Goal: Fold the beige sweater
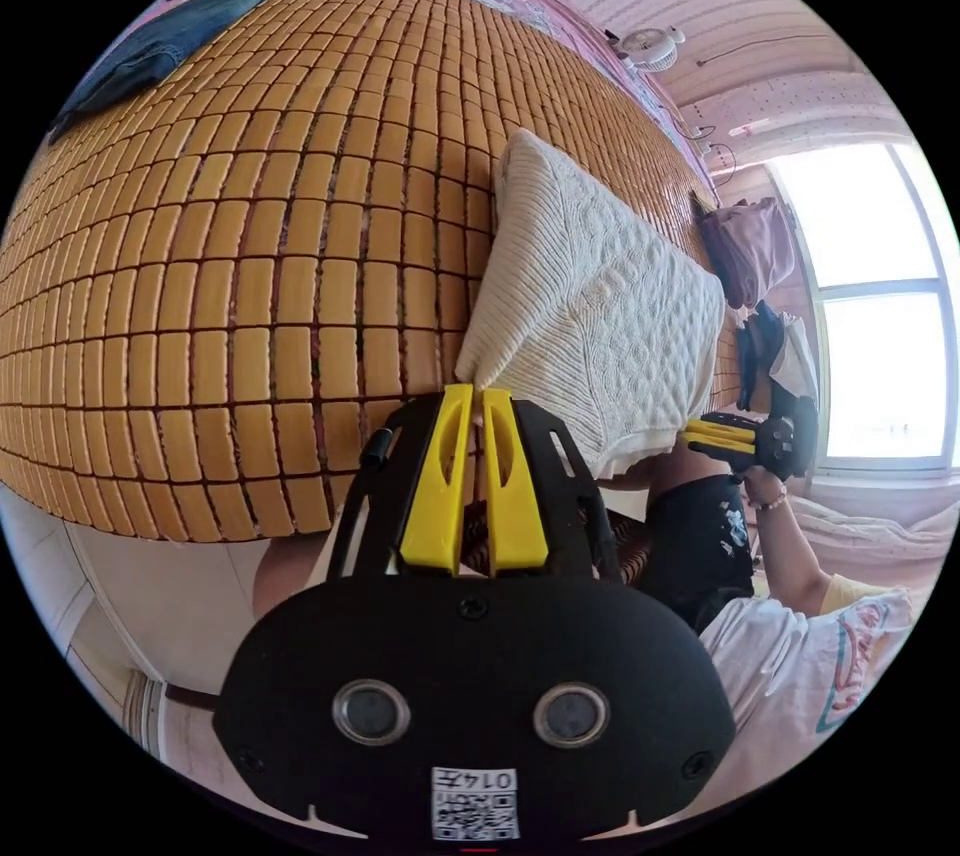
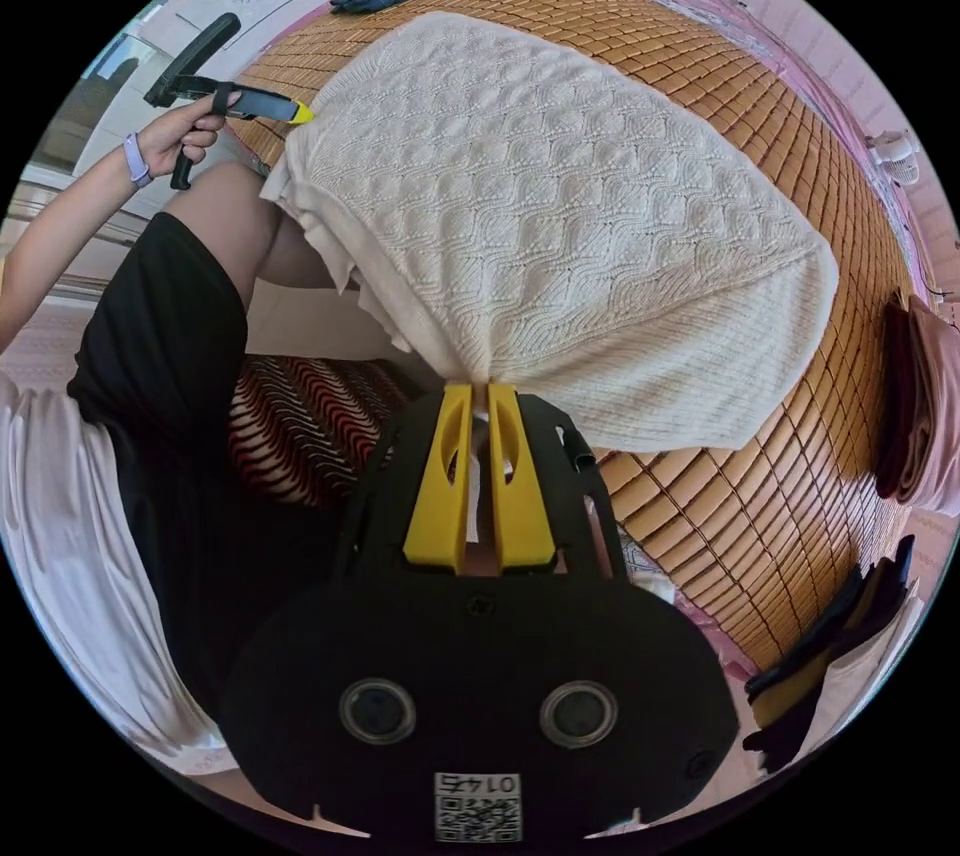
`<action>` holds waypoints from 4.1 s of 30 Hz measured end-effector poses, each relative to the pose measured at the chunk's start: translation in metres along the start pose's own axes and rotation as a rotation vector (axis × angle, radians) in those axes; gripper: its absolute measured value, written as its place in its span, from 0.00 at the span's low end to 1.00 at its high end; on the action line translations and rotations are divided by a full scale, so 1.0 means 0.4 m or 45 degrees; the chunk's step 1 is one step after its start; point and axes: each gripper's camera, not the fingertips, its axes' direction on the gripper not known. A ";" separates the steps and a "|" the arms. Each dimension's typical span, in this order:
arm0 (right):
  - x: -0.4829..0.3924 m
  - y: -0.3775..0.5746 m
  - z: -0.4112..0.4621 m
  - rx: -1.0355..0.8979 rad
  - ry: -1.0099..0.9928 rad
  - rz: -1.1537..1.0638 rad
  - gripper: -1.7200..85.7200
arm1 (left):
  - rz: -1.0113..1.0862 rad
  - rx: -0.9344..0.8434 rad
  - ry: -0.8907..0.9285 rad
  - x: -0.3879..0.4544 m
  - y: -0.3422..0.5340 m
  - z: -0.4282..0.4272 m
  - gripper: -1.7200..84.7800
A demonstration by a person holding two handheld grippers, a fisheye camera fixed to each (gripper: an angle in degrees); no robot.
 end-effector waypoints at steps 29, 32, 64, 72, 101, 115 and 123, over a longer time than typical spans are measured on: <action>0.002 -0.655 0.003 -0.338 0.292 -0.343 0.01 | 0.931 0.167 -0.340 0.334 0.487 0.710 0.01; 0.039 -0.676 -0.017 -0.290 0.284 -0.276 0.01 | 0.879 0.163 -0.254 0.273 0.507 0.738 0.01; 0.403 0.228 -0.103 0.167 -0.237 0.485 0.04 | 1.292 0.207 0.019 0.204 0.650 0.986 0.19; 0.498 0.381 -0.194 0.527 -0.523 0.580 0.03 | 1.227 0.321 -0.155 0.209 0.611 0.997 0.05; 0.625 0.561 -0.425 0.984 -0.577 0.584 0.06 | 1.003 0.422 0.481 0.263 0.448 0.779 0.05; 0.240 0.157 -0.250 0.549 -0.457 -0.029 0.15 | 0.589 0.387 0.136 -0.029 0.334 0.475 0.11; 0.376 0.389 -0.311 0.737 -0.201 0.413 0.16 | 0.478 0.562 0.008 0.049 0.074 0.598 0.23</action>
